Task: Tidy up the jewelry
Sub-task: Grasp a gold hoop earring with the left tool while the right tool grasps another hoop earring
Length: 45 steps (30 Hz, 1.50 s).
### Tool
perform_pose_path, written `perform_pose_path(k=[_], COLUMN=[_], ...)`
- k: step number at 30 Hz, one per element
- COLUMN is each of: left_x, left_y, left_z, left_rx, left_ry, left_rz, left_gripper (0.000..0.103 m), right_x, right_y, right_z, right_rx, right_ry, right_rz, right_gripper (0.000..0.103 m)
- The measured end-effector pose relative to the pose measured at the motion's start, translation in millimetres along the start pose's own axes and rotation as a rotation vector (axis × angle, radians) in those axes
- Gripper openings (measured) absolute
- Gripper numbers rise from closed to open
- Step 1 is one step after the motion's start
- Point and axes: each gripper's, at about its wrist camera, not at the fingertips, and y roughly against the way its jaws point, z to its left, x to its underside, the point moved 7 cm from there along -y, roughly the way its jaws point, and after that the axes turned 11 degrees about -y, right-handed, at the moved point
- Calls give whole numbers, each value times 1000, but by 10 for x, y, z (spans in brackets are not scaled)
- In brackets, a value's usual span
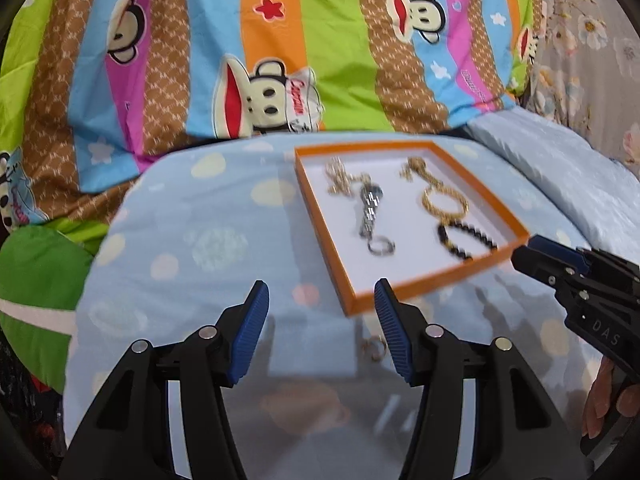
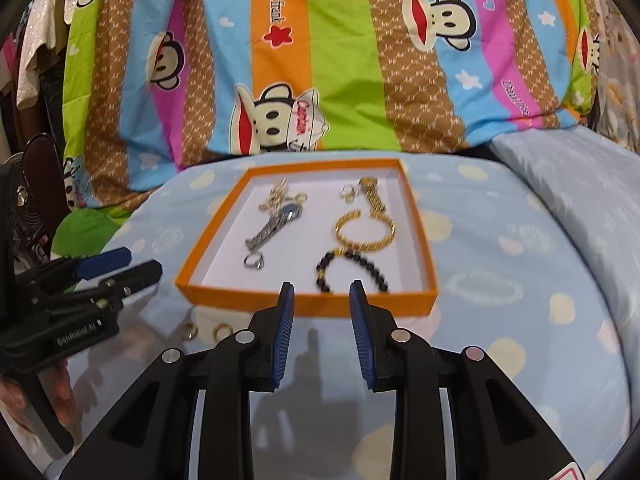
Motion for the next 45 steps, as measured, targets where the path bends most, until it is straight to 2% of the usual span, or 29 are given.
perform_pose_path(k=[5, 15, 24, 26, 29, 35, 40, 45], left_x=[185, 263, 252, 253, 246, 223, 243, 267], left_y=[-134, -271, -262, -255, -236, -188, -208, -250], left_z=[-160, -298, -362, -374, -308, -30, 60, 66], left_rx=[25, 48, 84, 93, 92, 76, 61, 49], left_ry=[-42, -109, -138, -141, -109, -5, 19, 16], left_rz=[56, 123, 117, 116, 112, 100, 106, 118], left_gripper=[53, 52, 22, 19, 18, 18, 18, 18], right_x=[119, 183, 222, 239, 283, 347, 397, 402], right_y=[-81, -155, -180, -188, -214, -331, -506, -544], right_z=[14, 70, 146, 195, 310, 549, 674, 708], right_rx=[-4, -10, -33, -47, -71, -67, -52, -30], right_ry=[-4, 20, 42, 53, 78, 140, 160, 183], right_rz=[31, 59, 79, 87, 107, 147, 209, 209], right_gripper=[28, 29, 29, 29, 32, 33, 33, 31])
